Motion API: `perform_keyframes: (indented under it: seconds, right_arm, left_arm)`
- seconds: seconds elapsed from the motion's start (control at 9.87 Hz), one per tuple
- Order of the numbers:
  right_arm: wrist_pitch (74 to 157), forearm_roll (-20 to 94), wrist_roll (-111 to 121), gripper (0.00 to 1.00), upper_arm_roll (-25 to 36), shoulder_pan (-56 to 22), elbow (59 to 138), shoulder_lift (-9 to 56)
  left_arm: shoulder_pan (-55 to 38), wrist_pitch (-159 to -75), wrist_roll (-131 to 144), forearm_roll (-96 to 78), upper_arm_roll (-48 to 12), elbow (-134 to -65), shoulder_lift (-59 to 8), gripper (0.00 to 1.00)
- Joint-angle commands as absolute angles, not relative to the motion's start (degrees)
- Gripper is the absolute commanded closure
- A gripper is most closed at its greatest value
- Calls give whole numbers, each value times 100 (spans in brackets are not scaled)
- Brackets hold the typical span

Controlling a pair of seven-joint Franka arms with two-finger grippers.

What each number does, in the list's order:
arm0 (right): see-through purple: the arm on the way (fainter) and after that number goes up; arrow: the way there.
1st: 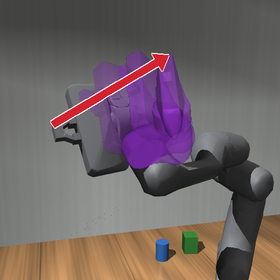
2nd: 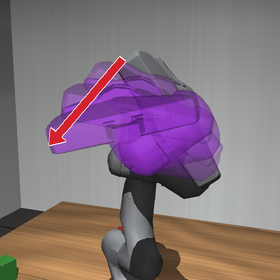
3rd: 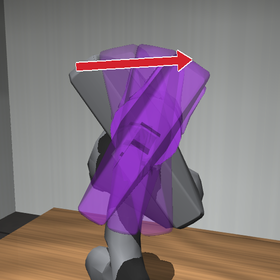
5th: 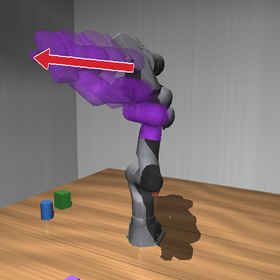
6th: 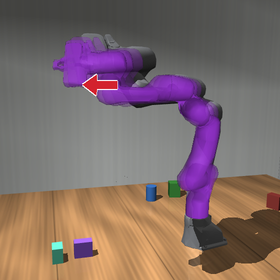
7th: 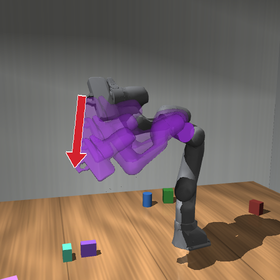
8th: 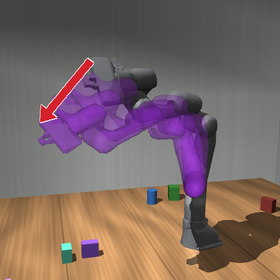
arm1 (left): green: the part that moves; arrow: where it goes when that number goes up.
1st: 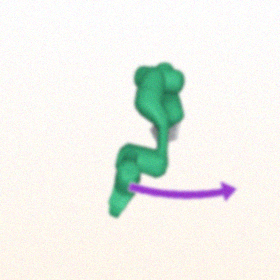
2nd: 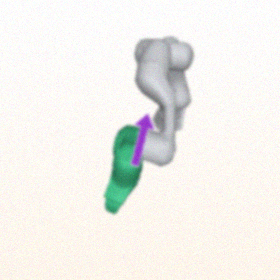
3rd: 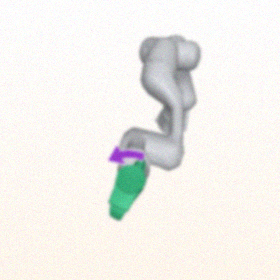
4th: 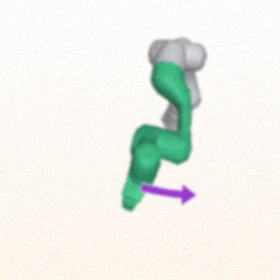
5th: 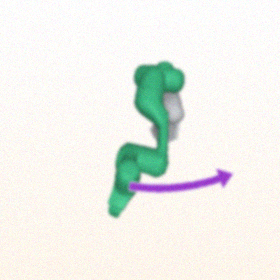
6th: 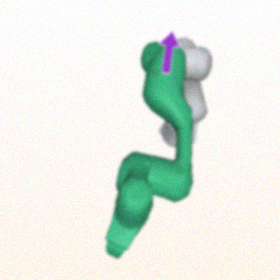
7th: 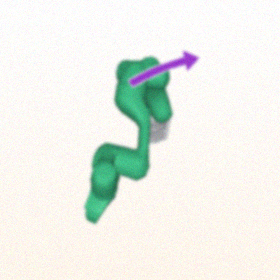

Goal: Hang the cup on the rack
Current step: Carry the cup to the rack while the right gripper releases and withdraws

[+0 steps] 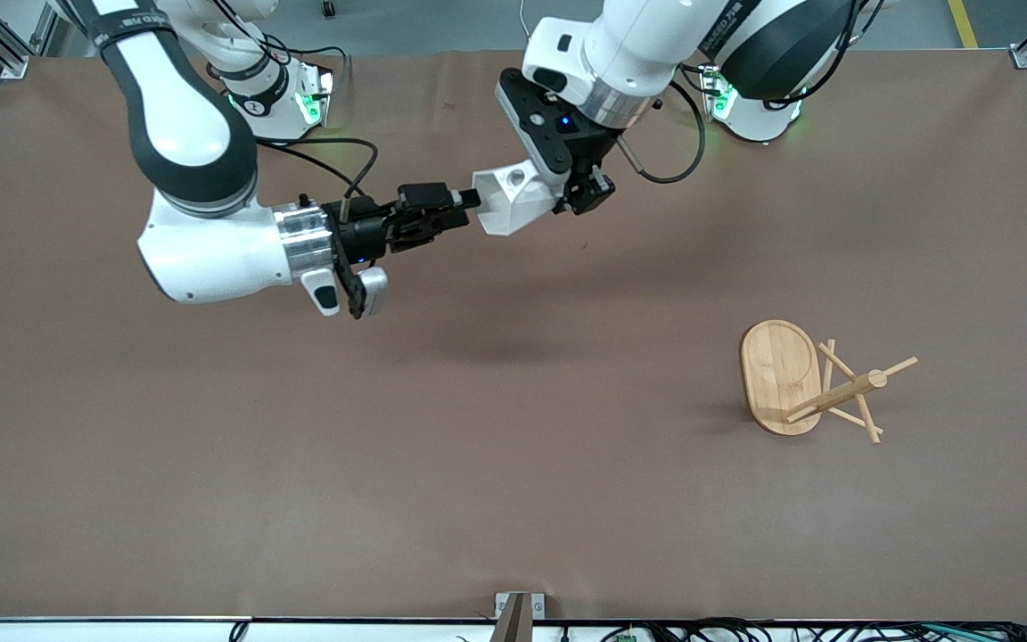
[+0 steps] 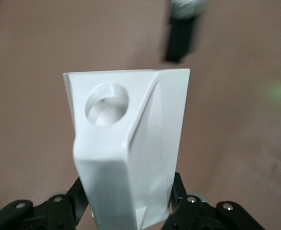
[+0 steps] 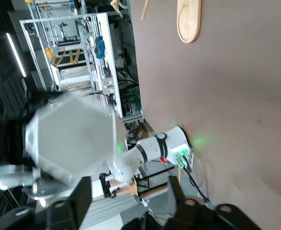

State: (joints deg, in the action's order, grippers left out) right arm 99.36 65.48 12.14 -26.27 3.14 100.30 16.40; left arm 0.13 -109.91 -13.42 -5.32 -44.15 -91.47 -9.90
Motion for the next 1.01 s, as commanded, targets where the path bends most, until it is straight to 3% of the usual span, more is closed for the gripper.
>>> perform_keyframes:
  seconds: [0.0, 0.51, 0.91]
  right_arm:
    - [9652, 5900, 1230, 0, -2226, 448, 10221, 1179]
    - [9615, 2986, 747, 0, -1302, 422, 10213, 63]
    - [9554, 1332, 747, 0, -380, 256, 9680, -79]
  left_arm:
    - [482, -10863, -1038, -396, -4377, -9325, -1019, 80]
    - [1799, -10688, -888, -396, -4377, -9789, -1046, 80]
    - [2478, -10740, -1063, -64, -4377, -10492, -1037, 79]
